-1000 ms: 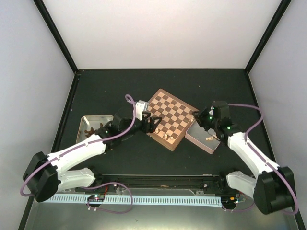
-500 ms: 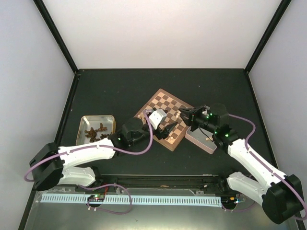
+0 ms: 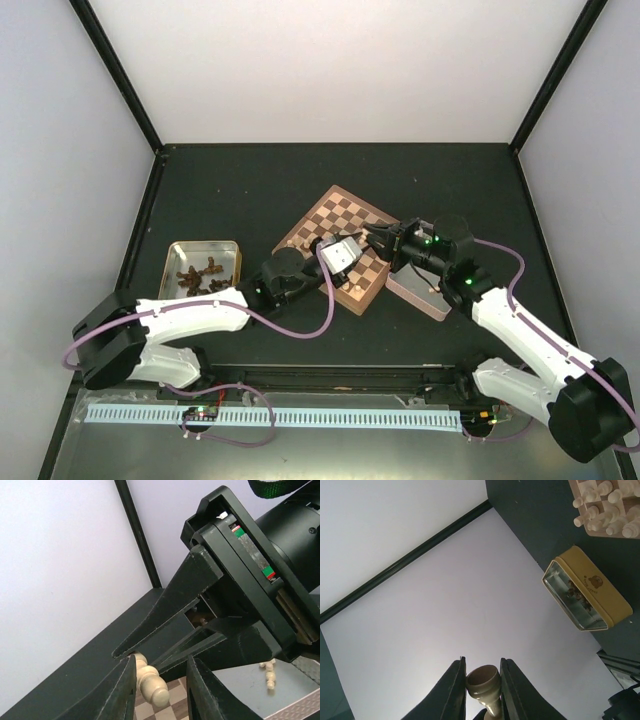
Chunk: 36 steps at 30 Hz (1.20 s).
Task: Set up the chess pieces on the board
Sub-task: Place the chess piece on the chessboard.
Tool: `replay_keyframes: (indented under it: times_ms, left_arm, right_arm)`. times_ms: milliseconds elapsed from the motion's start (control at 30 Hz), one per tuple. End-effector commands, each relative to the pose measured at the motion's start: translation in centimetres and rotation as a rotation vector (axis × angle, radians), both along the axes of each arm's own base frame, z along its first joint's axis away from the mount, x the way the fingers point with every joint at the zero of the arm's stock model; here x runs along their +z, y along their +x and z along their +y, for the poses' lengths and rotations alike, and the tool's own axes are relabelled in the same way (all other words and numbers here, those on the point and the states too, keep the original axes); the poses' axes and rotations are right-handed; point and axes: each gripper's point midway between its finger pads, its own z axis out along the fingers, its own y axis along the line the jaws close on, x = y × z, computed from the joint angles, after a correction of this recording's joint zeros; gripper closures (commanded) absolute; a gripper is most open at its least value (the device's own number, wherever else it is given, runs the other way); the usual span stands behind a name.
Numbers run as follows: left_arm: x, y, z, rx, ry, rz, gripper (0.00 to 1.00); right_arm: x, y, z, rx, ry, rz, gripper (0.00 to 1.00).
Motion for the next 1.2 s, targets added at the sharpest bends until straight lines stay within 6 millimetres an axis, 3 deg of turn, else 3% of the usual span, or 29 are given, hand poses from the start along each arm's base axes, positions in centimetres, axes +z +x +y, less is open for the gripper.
replay_keyframes:
  times_ms: [0, 367, 500, 667, 800, 967, 1167]
  left_arm:
    - [1.6, 0.5, -0.5, 0.023, -0.008, -0.073, 0.71]
    - [1.8, 1.8, -0.1, 0.111, 0.001, -0.087, 0.96]
    - [1.9, 2.0, 0.1, 0.128, -0.003, -0.076, 0.99]
    - [2.2, 3.1, 0.8, 0.2, -0.001, 0.006, 0.98]
    - [1.4, 3.6, 1.5, 0.23, 0.045, 0.169, 0.98]
    - [-2.5, 3.2, 3.5, 0.236, 0.165, 0.46, 0.98]
    - [-7.7, 1.8, 5.1, 0.23, 0.294, 0.69, 0.99]
  right_arm:
    - [2.2, -0.3, 0.6, 0.027, 0.05, -0.032, 0.82]
    - [3.0, -0.8, 0.9, 0.054, 0.067, -0.048, 0.81]
    - [3.1, -0.9, 0.9, 0.058, 0.066, -0.056, 0.75]
    - [2.1, -1.1, 0.6, 0.053, 0.029, -0.074, 0.59]
    - [1.1, -0.7, -1.0, -0.002, -0.098, -0.154, 0.44]
    - [-0.9, -0.1, -5.1, -0.112, -0.333, -0.216, 0.38]
    - [-1.1, 1.2, -9.2, -0.221, -0.628, -0.363, 0.35]
